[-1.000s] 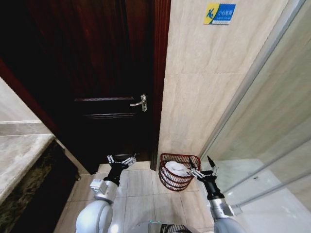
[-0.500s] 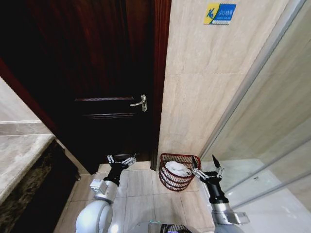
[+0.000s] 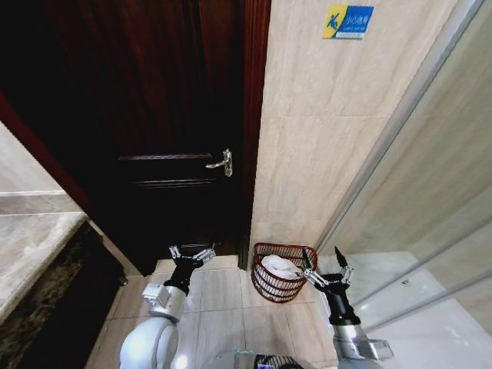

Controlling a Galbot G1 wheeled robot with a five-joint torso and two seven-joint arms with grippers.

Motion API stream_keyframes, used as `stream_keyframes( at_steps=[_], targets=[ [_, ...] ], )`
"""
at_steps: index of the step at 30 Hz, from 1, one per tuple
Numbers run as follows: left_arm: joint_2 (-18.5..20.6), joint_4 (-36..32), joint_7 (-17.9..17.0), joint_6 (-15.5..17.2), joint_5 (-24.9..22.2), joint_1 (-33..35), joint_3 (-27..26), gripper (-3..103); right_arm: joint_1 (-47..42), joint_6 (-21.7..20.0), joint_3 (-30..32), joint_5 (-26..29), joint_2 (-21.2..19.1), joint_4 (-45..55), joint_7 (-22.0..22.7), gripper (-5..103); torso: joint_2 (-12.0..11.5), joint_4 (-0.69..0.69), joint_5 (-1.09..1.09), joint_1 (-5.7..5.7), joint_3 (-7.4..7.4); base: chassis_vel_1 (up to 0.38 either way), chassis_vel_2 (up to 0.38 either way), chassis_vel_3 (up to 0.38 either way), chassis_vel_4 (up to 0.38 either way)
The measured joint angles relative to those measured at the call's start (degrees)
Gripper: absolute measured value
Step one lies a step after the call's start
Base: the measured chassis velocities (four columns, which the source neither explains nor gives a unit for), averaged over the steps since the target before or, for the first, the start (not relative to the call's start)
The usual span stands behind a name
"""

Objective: Discard the used towel into the hamper.

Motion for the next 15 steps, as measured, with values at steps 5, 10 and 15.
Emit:
stream_keyframes(
  at_steps=[5, 10, 15],
  targets=[
    [0.00, 0.00, 0.00, 0.00, 0.00, 0.00, 0.00, 100, 0.17, -0.15, -0.30, -0.02, -0.03, 0.41, -0.04, 100, 0.00, 0.00, 0.00, 0.00, 0.00, 0.000, 0.000, 0.000, 0.000],
    [0.00, 0.00, 0.00, 0.00, 0.00, 0.00, 0.00, 100, 0.49, -0.73, -0.47, -0.30, -0.05, 0.99, 0.43, 100, 0.00, 0.00, 0.00, 0.00, 0.00, 0.000, 0.000, 0.000, 0.000],
    [0.00, 0.00, 0.00, 0.00, 0.00, 0.00, 0.00, 100, 0.71, -1.63, -0.29, -0.56, -0.07, 1.60, 1.34, 100, 0.00, 0.00, 0.00, 0.00, 0.00, 0.000, 0.000, 0.000, 0.000]
  ],
)
